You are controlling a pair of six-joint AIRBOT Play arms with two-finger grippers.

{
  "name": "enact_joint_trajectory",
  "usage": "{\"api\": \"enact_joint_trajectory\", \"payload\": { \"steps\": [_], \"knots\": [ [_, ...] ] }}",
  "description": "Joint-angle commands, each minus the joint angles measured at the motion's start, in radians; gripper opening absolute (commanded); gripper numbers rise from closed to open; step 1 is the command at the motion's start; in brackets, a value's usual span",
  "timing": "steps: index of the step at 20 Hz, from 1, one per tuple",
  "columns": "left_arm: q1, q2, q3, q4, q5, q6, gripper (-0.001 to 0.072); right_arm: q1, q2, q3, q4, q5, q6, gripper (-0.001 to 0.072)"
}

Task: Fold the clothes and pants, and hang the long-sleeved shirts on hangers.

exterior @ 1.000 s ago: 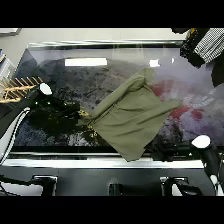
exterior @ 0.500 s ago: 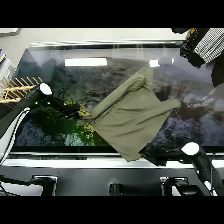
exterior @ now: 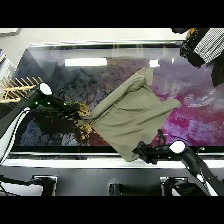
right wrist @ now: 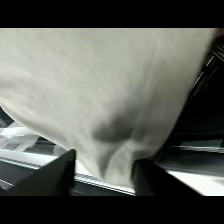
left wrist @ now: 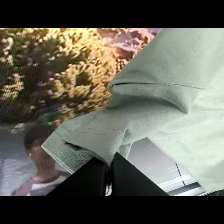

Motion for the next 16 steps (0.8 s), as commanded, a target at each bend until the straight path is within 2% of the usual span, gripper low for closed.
{"api": "enact_joint_trajectory", "payload": {
  "steps": [1,2,3,5,7,11,16],
  "knots": [
    [0.0,0.0,0.0,0.0,0.003,0.0,0.0018,0.008,-0.043,0.002,0.045,-0.029,-0.058,0.026],
    [0.001,0.001,0.0,0.0,0.003,0.0,0.0018,0.008,-0.04,0.015,0.06,-0.022,-0.089,0.0074],
    [0.003,0.002,0.0,0.0,0.003,0.0,0.0018,0.008,-0.031,0.036,0.066,-0.014,-0.113,0.0036],
    [0.013,0.016,0.006,0.0,0.003,0.013,0.0018,0.003,0.003,0.119,0.048,0.005,-0.112,0.0035],
    [0.03,0.054,0.039,-0.013,0.003,0.032,0.0018,0.003,0.023,0.283,-0.041,0.042,-0.07,0.0034],
    [0.101,0.192,0.232,-0.054,0.003,0.053,0.0017,0.003,0.022,0.774,-0.308,0.153,0.036,0.0034],
    [0.222,0.466,0.544,-0.051,0.008,0.024,0.0017,0.003,0.023,1.399,-0.427,0.348,0.048,0.0034]
  ]
}}
